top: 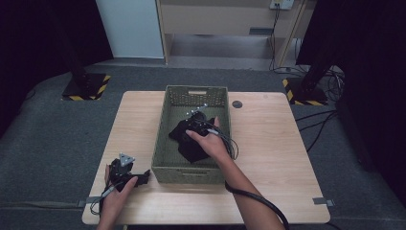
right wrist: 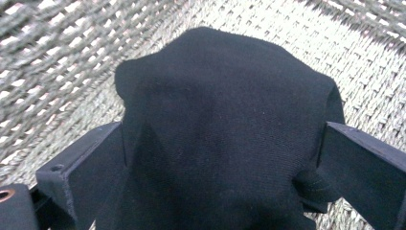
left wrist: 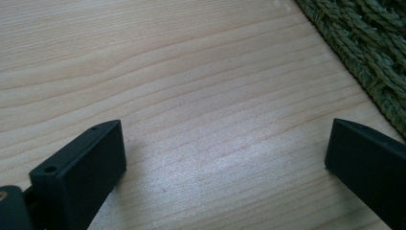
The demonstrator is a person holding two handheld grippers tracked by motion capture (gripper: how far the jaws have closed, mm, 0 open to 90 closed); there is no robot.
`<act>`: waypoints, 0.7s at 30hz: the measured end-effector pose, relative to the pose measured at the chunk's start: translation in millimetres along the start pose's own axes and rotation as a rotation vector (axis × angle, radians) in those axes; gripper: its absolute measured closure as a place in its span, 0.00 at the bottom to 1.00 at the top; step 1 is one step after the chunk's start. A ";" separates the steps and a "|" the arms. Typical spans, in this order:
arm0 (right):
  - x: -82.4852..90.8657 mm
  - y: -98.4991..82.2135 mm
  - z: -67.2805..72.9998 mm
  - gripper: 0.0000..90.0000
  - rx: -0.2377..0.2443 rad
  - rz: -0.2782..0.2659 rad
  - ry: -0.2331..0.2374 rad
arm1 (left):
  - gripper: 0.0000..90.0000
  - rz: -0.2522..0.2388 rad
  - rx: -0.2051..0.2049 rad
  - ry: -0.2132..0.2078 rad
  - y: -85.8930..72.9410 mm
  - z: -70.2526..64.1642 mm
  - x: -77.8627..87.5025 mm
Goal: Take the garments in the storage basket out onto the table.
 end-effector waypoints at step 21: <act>-12.5 -3.8 -7.6 0.03 -0.006 0.042 0.005 | 0.00 0.000 0.000 0.000 0.0 0.0 0.0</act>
Point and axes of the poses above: each handheld gripper's, and its own axes: x roughly backward along the jaws, y roughly out of its top, z roughly to its left, the point moved 10 cm from there along -x, roughly forward along the jaws, and after that the axes turned 15 degrees about y, right-handed, at the moved point
